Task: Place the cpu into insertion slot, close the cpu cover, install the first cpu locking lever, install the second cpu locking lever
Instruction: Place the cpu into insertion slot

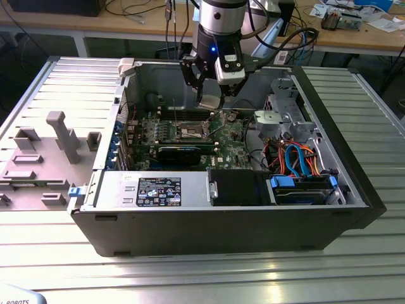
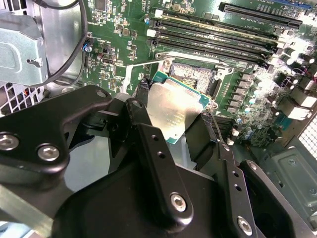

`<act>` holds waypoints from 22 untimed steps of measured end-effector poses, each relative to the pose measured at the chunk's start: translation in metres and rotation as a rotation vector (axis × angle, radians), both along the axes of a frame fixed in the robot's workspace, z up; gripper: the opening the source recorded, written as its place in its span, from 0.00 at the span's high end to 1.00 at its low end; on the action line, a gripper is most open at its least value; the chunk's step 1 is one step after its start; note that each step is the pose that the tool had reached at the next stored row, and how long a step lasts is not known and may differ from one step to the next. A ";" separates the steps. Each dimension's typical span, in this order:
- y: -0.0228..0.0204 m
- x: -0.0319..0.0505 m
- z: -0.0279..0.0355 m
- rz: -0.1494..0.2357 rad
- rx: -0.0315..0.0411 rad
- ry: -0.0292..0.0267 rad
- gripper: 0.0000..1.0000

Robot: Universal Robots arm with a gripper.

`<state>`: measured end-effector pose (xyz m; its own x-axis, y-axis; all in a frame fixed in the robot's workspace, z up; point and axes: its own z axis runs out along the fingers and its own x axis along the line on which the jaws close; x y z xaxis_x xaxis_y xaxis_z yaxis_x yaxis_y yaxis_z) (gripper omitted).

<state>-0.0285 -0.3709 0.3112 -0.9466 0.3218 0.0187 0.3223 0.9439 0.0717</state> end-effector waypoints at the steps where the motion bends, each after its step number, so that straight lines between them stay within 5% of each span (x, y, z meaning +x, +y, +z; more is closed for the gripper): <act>1: 0.0000 0.0000 0.0000 -0.001 0.0000 0.0000 0.46; 22: 0.0000 0.0000 -0.0001 -0.017 0.0000 0.0000 0.46</act>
<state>-0.0285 -0.3709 0.3111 -0.9411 0.3377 0.0187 0.3381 0.9384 0.0717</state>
